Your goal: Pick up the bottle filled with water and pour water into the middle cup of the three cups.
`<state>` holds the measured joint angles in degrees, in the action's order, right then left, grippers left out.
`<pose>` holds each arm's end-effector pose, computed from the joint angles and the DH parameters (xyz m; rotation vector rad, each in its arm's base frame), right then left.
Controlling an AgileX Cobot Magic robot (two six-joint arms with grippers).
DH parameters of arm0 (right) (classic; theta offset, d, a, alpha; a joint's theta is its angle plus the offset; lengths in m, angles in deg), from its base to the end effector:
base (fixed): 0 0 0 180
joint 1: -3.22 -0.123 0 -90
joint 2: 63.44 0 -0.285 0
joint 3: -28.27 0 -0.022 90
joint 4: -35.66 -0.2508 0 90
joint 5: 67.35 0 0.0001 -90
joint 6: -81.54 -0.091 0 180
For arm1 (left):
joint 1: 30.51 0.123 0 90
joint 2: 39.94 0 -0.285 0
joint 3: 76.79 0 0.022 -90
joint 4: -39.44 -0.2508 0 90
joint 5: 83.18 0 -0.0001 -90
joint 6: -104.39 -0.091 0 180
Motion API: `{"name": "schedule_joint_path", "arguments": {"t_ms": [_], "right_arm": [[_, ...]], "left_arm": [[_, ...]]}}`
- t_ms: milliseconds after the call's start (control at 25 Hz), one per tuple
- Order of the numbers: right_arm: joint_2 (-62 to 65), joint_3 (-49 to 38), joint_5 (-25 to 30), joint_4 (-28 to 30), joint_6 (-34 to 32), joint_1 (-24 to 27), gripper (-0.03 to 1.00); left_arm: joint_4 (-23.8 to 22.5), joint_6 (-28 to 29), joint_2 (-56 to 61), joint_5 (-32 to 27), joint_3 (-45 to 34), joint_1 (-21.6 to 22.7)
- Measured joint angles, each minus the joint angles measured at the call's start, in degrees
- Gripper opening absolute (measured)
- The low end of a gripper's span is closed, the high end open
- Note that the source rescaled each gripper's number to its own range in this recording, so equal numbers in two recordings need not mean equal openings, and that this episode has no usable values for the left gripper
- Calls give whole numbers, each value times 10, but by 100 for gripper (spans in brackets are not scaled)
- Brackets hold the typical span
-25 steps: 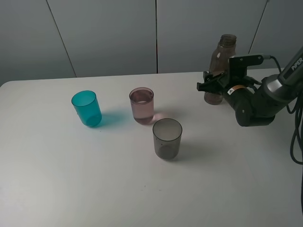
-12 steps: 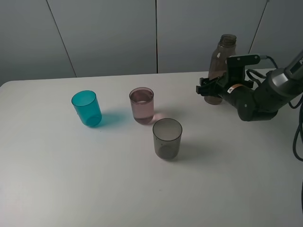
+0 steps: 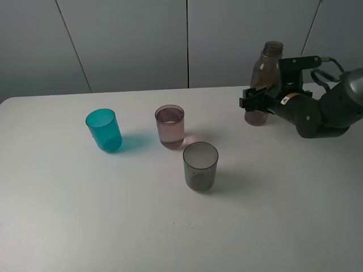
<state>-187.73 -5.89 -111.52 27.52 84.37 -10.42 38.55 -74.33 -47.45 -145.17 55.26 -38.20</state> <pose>0.3476 0.0751 0.0955 -0.1215 1.9948 0.0882 -0.0075 0.0023 0.2785 0.1136 2.0476 -0.0789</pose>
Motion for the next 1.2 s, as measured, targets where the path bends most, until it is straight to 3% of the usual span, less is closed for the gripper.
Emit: {"name": "schedule_joint_path", "arguments": {"t_ms": [240,440,680,920,1080,1200], "right_arm": [[52,-44,61,6,0,-2,54],[109,-57,173,15,-16,-3,54],[176,-10,423,1,-28,6,54],[224,80,664,3,2,56,54],[249,127,814,62,20,76,54],[269,137,891,110,22,77,54]], "left_arm": [[0,0,0,0,0,0],[0,0,0,0,0,0],[0,0,0,0,0,0],[0,0,0,0,0,0],[0,0,0,0,0,0],[0,0,0,0,0,0]]}}
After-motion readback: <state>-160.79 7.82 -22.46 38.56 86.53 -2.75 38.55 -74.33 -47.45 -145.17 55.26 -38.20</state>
